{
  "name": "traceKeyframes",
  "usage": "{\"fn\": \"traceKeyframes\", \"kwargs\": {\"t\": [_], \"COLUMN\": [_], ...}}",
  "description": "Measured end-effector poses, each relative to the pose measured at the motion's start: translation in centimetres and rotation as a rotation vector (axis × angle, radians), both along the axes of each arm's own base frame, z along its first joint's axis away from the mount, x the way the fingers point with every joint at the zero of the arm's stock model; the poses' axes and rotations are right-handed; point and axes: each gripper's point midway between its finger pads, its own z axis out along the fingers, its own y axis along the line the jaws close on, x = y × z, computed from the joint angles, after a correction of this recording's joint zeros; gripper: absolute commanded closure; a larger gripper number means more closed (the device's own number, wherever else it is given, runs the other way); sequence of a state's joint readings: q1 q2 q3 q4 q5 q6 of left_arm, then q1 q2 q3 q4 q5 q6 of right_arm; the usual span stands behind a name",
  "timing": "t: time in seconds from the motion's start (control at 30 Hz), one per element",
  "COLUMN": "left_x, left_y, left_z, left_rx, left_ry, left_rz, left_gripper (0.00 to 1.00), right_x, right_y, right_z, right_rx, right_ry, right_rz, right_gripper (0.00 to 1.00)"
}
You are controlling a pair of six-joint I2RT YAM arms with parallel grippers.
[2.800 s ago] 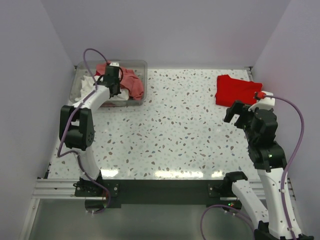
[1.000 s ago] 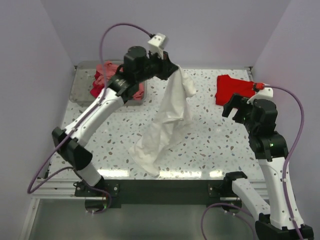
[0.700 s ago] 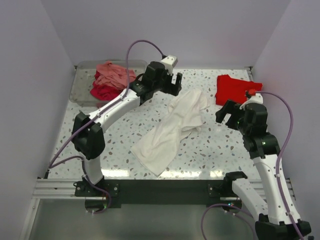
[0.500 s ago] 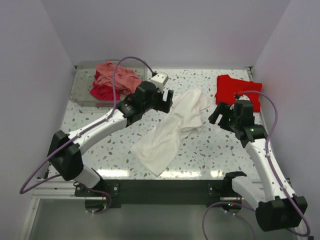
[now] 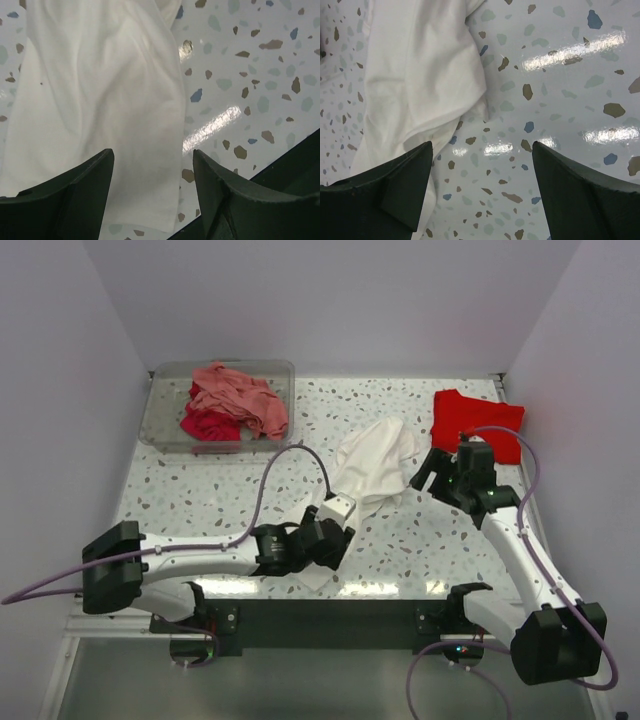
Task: Fold and stack the t-shirts
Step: Flatten the tshirt out
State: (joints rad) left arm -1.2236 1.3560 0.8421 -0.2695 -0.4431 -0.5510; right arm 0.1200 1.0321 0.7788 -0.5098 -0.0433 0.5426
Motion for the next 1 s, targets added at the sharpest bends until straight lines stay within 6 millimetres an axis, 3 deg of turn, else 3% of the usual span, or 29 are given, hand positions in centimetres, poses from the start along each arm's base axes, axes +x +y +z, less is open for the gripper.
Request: {"fn": "traceKeyframes", "kwargs": {"t": [0.2, 0.47, 1.0], "left_x": [-3.1, -6.5, -8.7], "left_y": [0.9, 1.7, 2.3], "left_z": [-3.5, -5.1, -6.9], "left_rx": [0.134, 0.205, 0.186], "left_ry": [0.049, 0.087, 0.177], "left_rz": [0.029, 0.028, 0.043], "left_gripper": [0.40, 0.46, 0.50], "right_x": [0.1, -0.1, -0.3], "right_y": [0.1, 0.1, 0.1], "right_z": [0.1, -0.5, -1.1], "right_rx": [0.002, 0.000, 0.000], "right_ry": [-0.009, 0.004, 0.016], "right_rz": [0.004, 0.005, 0.006], "right_gripper": [0.15, 0.14, 0.14]}}
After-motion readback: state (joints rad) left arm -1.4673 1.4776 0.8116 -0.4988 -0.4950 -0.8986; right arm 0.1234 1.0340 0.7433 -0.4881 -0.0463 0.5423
